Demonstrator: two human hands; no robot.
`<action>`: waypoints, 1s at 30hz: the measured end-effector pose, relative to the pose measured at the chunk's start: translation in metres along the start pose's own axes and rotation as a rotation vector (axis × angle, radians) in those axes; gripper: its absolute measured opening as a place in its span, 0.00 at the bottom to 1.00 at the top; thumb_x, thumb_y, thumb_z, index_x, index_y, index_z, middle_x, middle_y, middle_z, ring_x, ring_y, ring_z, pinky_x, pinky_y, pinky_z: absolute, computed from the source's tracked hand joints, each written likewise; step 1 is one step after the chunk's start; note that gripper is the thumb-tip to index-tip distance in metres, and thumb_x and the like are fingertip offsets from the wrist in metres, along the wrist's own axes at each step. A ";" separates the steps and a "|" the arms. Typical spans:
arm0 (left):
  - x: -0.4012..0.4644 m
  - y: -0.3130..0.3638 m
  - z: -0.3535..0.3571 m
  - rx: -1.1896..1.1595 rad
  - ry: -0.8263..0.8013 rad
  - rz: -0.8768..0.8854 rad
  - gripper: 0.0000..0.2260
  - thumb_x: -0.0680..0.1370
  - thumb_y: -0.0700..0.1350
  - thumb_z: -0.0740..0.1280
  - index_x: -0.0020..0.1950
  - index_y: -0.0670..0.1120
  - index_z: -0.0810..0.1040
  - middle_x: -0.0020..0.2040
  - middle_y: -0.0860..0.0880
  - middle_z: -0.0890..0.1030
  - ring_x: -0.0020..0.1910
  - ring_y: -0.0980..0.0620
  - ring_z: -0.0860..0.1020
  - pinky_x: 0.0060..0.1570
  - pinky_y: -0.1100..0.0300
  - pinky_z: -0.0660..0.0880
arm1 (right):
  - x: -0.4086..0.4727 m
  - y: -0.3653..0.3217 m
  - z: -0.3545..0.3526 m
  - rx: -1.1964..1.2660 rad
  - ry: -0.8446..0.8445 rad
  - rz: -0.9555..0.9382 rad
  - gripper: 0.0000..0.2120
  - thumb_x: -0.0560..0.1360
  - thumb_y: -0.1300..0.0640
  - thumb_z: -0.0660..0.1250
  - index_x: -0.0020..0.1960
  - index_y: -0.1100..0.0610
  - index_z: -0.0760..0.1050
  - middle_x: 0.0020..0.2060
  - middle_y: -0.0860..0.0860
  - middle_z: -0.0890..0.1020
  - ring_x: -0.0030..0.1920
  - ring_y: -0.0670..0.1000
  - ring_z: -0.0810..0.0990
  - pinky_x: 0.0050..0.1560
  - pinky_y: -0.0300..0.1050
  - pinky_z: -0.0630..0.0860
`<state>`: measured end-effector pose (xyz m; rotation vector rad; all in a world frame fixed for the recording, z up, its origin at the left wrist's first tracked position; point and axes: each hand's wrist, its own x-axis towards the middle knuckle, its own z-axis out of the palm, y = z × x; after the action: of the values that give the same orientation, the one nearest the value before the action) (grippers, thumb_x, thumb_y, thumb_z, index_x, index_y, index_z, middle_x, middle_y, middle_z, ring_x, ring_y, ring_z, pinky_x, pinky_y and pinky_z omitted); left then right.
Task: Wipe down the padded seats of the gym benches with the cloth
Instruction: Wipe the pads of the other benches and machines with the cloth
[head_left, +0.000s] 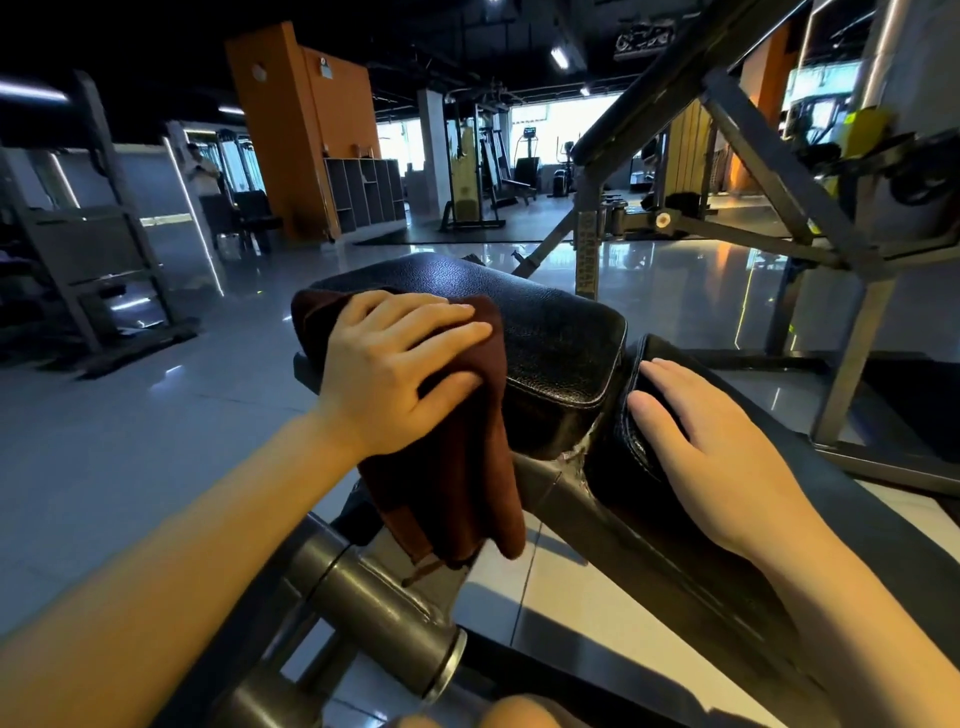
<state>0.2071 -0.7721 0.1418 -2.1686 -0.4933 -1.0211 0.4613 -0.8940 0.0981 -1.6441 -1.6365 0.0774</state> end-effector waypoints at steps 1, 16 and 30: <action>0.005 0.012 0.002 -0.001 -0.006 0.025 0.20 0.81 0.59 0.58 0.60 0.48 0.82 0.58 0.48 0.82 0.57 0.45 0.80 0.57 0.49 0.70 | 0.000 0.000 0.000 0.002 0.004 -0.001 0.33 0.75 0.34 0.47 0.75 0.47 0.64 0.74 0.43 0.67 0.73 0.43 0.62 0.69 0.41 0.59; -0.013 -0.050 -0.004 0.042 0.008 -0.083 0.25 0.83 0.59 0.52 0.58 0.44 0.82 0.56 0.43 0.83 0.54 0.42 0.82 0.55 0.46 0.74 | -0.003 0.000 -0.003 0.029 -0.014 0.004 0.31 0.77 0.35 0.47 0.76 0.45 0.62 0.73 0.41 0.66 0.72 0.40 0.61 0.67 0.37 0.55; 0.085 0.048 -0.005 -0.208 -0.924 -0.021 0.26 0.83 0.61 0.44 0.79 0.54 0.53 0.80 0.53 0.52 0.78 0.52 0.50 0.75 0.55 0.45 | -0.002 -0.006 -0.002 -0.015 -0.008 0.065 0.26 0.80 0.41 0.49 0.76 0.47 0.62 0.75 0.43 0.65 0.74 0.43 0.61 0.68 0.36 0.54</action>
<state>0.2851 -0.8047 0.1910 -2.7539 -0.8401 -0.0028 0.4570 -0.8974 0.1021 -1.7106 -1.5928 0.1054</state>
